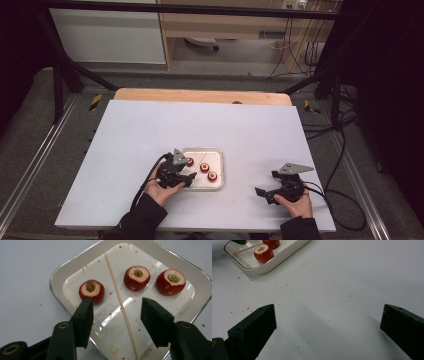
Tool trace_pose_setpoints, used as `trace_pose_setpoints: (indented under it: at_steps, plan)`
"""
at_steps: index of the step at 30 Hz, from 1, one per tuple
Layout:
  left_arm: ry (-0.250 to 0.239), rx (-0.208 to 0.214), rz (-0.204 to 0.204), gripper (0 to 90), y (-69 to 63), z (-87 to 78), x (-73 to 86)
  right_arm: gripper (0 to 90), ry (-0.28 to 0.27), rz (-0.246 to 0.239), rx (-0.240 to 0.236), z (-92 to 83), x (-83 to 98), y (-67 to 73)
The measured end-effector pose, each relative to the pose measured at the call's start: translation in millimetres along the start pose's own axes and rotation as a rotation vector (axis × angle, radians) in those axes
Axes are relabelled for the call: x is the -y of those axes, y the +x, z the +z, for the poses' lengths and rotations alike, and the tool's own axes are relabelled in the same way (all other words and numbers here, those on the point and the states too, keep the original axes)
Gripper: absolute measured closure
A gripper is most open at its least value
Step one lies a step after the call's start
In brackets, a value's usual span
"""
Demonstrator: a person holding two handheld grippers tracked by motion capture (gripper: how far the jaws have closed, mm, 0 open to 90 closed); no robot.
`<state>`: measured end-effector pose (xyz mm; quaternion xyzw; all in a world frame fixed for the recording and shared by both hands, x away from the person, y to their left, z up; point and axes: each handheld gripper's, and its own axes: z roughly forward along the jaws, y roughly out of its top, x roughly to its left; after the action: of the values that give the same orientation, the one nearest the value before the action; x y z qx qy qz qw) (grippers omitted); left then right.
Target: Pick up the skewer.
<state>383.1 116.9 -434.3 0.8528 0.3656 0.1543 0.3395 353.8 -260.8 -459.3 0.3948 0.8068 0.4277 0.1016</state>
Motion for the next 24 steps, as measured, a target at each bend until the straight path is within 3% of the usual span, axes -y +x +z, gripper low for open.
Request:
trace_pose_setpoints:
  at_steps: [8, 17, 24]
  plan:
    - [0.004, 0.018, -0.022, 62.6, -2.9, 4.1, 2.5, 1.0, 0.003, 0.0, 0.0, 0.0, -0.1, 0.1]
    - [-0.003, 0.009, -0.041, 72.3, -5.0, 8.3, 5.1, 1.0, 0.003, 0.001, 0.0, 0.4, -0.1, 0.0]
    - [-0.015, -0.039, -0.051, 78.2, -9.7, 9.3, 6.7, 1.0, 0.004, 0.004, -0.002, 0.5, -0.1, 0.2]
